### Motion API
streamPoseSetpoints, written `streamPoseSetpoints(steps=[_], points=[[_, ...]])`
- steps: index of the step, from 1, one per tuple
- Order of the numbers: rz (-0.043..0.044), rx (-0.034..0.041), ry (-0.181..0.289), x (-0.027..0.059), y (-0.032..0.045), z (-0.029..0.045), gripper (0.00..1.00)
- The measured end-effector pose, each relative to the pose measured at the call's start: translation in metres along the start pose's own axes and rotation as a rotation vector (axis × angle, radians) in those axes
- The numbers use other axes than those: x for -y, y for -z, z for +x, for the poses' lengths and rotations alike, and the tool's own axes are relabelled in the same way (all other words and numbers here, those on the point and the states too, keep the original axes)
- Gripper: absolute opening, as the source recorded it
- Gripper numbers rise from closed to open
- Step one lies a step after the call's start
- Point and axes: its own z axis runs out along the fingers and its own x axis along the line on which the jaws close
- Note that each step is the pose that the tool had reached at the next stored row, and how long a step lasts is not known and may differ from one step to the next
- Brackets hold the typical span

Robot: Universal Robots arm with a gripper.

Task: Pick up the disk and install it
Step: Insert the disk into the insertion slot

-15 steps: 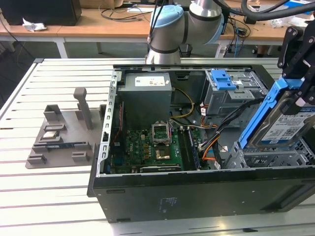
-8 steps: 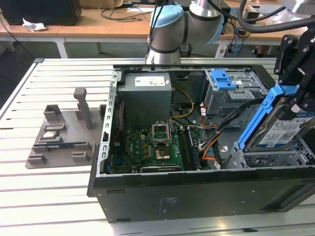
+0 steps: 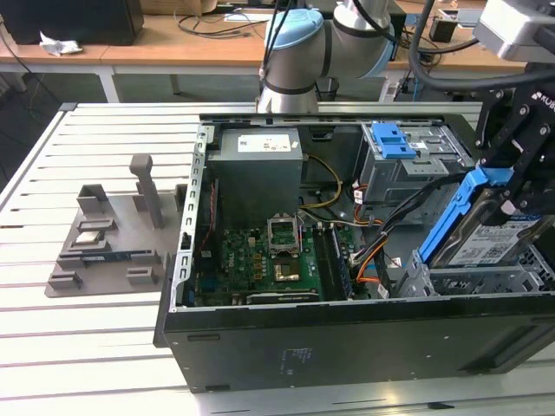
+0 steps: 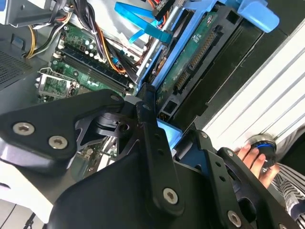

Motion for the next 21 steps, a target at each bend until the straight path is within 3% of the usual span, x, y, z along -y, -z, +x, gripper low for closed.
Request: streamPoseSetpoints(steps=[6,11,13,20,21], points=[[0.0000,-0.0001,0.000,0.0005,-0.0093,0.0002,0.36],[0.0000,0.0000,0.000,0.0005,-0.0095,0.0002,0.36],[-0.0001,0.0000,0.000,0.0005,-0.0096,0.0002,0.44],[0.0000,-0.0001,0.000,0.0005,-0.0098,0.0002,0.44],[0.0000,-0.0001,0.000,0.0005,-0.0099,0.0002,0.18]])
